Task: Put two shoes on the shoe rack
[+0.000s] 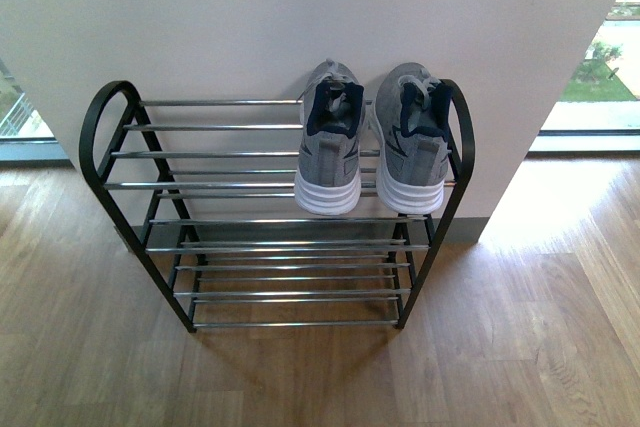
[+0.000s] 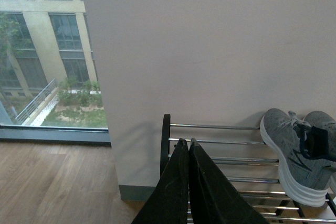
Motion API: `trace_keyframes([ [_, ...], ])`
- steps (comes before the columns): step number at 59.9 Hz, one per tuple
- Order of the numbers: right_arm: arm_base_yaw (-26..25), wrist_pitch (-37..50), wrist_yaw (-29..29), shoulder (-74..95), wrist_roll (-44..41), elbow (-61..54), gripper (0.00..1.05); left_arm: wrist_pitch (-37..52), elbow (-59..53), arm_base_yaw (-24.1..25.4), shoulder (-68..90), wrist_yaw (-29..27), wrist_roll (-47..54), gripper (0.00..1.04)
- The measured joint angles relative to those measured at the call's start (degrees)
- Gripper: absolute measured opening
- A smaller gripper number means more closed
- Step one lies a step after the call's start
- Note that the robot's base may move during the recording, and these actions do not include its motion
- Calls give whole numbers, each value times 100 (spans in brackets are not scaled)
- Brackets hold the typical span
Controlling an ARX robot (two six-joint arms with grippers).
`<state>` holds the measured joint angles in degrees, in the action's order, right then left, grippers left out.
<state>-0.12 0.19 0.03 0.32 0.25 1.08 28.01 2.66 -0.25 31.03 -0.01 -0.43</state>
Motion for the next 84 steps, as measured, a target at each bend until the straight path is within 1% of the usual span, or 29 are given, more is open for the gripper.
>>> trace_keyframes([
  [6,0,0,0,0,0,0,95,144,-184,2,-109,0,-2,1],
  [39,0,0,0,0,0,0,95,-1117,-186,4,-1419,2,0,1],
  [67,0,0,0,0,0,0,95,-1766,-186,4,-2081,0,0,1],
  [69,0,0,-2,0,0,0,95,-1930,-184,4,-2223,0,0,1],
  [72,0,0,2,0,0,0,95,-2588,-184,4,-2693,0,0,1],
  [74,0,0,0,0,0,0,95,-2728,-184,4,-2863,2,0,1],
  [84,0,0,-2,0,0,0,95,-2804,-184,11,-3003,0,2,1],
])
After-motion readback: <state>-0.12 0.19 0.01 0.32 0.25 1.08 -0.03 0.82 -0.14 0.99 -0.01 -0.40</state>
